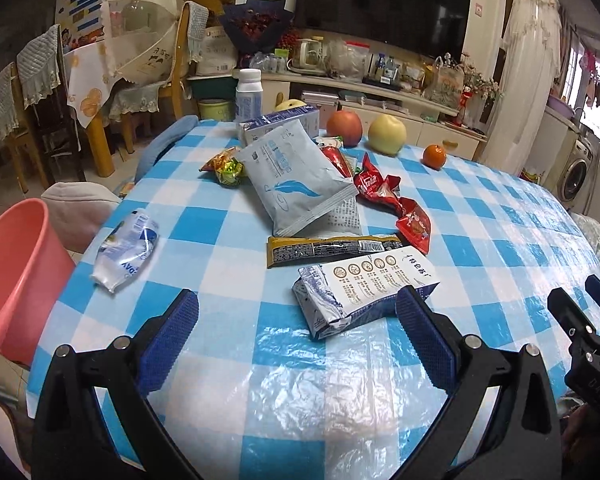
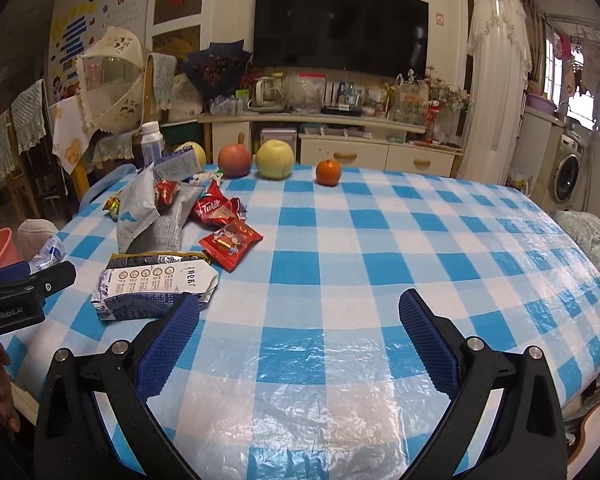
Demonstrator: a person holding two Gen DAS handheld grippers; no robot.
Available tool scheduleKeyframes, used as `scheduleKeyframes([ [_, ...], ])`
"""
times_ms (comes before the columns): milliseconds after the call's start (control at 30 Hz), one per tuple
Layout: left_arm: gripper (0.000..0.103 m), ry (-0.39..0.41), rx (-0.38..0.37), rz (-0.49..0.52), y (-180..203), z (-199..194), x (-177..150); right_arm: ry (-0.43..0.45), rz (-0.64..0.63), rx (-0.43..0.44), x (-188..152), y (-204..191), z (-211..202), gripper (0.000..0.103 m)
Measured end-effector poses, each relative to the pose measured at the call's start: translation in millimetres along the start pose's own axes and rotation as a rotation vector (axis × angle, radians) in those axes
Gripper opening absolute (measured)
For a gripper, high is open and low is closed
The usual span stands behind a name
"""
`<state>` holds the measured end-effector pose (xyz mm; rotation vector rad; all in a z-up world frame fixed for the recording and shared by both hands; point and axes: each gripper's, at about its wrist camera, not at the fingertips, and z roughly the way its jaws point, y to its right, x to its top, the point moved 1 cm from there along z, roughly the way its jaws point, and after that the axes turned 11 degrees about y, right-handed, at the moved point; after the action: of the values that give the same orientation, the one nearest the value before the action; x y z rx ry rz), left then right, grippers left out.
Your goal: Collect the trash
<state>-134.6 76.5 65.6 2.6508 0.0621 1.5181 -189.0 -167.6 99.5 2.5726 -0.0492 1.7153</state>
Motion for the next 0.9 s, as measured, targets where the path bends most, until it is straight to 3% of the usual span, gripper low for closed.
scheduleKeyframes([
  [567,0.1,0.092,-0.001,-0.054,-24,-43,1,0.125,-0.045,-0.03,-1,-11,-37,0.098],
  [900,0.1,0.142,0.002,-0.054,-28,-50,2,0.152,-0.061,-0.022,0,-17,-39,0.098],
])
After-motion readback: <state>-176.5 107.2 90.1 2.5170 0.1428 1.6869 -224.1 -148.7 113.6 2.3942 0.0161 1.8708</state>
